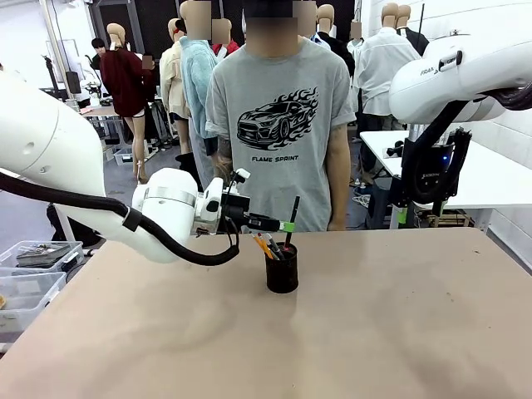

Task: Place the pens into the pen holder.
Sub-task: Pick up a writing instrument from the table and place it into the Pen holder.

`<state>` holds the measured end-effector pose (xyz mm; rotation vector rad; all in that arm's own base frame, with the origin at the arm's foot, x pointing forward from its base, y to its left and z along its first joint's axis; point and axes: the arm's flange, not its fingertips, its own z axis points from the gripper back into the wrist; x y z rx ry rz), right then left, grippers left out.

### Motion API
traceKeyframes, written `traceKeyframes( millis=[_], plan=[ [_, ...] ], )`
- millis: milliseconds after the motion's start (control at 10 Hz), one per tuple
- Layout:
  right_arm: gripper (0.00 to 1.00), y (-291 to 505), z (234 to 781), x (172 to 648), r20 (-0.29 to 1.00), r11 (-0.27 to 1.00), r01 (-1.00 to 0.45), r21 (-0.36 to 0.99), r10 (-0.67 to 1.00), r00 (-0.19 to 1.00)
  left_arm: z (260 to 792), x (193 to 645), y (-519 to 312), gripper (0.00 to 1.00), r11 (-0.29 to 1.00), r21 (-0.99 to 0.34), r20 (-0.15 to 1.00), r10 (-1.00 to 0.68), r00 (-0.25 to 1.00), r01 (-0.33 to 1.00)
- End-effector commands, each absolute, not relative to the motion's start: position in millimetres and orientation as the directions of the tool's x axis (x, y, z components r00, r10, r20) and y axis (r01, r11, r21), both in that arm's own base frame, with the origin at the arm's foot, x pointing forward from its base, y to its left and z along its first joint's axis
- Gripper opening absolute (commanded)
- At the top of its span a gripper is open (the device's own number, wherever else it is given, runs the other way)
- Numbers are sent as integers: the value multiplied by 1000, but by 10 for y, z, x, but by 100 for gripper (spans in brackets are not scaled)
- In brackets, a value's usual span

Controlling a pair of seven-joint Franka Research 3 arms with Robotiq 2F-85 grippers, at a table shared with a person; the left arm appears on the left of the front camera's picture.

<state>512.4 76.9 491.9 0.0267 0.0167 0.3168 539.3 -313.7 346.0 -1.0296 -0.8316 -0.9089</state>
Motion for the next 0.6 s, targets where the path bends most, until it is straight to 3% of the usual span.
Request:
traceKeyframes(
  millis=[0, 500],
  plan=[
    [100, 765, 4937, 5126, -16, 951, -308, 26, 308, 951, 3419, 5436, -3214, 0, 254, -292, 903, -244, 353, 922],
    [100, 765, 4937, 5126, -16, 951, -308, 26, 308, 951, 3389, 5450, -3247, 0, 270, -259, 904, -271, 332, 927]
  ],
)
